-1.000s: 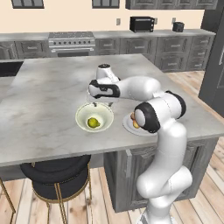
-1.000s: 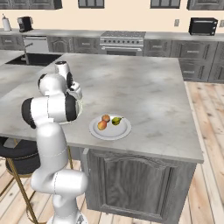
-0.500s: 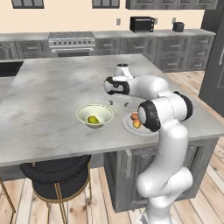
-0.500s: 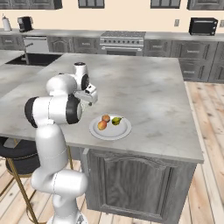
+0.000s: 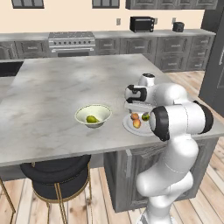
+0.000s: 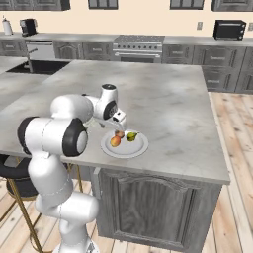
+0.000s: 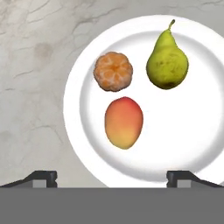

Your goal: Take the fruits from the plate on the dining counter and place two fruits in each bowl.

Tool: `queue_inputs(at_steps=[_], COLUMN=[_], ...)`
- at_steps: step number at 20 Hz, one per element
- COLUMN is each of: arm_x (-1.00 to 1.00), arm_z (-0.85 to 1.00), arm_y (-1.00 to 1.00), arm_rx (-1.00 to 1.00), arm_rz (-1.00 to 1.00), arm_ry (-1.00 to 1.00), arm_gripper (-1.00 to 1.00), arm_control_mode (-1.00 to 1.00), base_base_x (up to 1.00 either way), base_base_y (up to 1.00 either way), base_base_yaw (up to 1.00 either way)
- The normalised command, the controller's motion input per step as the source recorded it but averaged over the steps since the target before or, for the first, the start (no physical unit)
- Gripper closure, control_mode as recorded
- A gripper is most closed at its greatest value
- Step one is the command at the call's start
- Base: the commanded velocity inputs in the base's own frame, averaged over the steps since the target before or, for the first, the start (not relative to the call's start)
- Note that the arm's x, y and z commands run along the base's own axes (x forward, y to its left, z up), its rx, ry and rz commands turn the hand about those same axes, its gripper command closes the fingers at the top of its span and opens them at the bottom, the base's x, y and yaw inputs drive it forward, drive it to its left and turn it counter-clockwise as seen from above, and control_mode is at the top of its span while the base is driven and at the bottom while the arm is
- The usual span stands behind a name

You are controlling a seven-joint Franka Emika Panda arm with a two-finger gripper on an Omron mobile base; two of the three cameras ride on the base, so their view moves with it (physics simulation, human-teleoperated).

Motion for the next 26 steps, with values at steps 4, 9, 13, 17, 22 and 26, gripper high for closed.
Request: queue_inputs(at_steps=[4,9,13,17,22,26], arm_x=[0.1,0.47,0.33,-0.21,-0.3,0.01], arm_z=[-0.13,-0.24,-0.36,-0.23,-0.08,-0.14], arm_y=[-0.15,-0.12,-0.08,0.0,0.0,0.0], arm_rx=[0.0,0.0,0.0,0.0,0.0,0.0], arm_rz=[0.14,0.11,0.05,0.0,0.0,0.0], arm_ry=[0.0,0.0,0.0,0.0,-0.01,0.0], arm_gripper=[-1.0,-1.0,-1.0,-1.0,-1.0,-1.0], arm_control_mode=[-1.0,-1.0,-1.0,-1.0,-1.0,-1.0], base_base_x=[0.0,0.0,0.0,0.0,0.0,0.0], base_base_y=[0.0,0.0,0.0,0.0,0.0,0.0], base_base_yaw=[0.0,0.0,0.0,0.0,0.0,0.0])
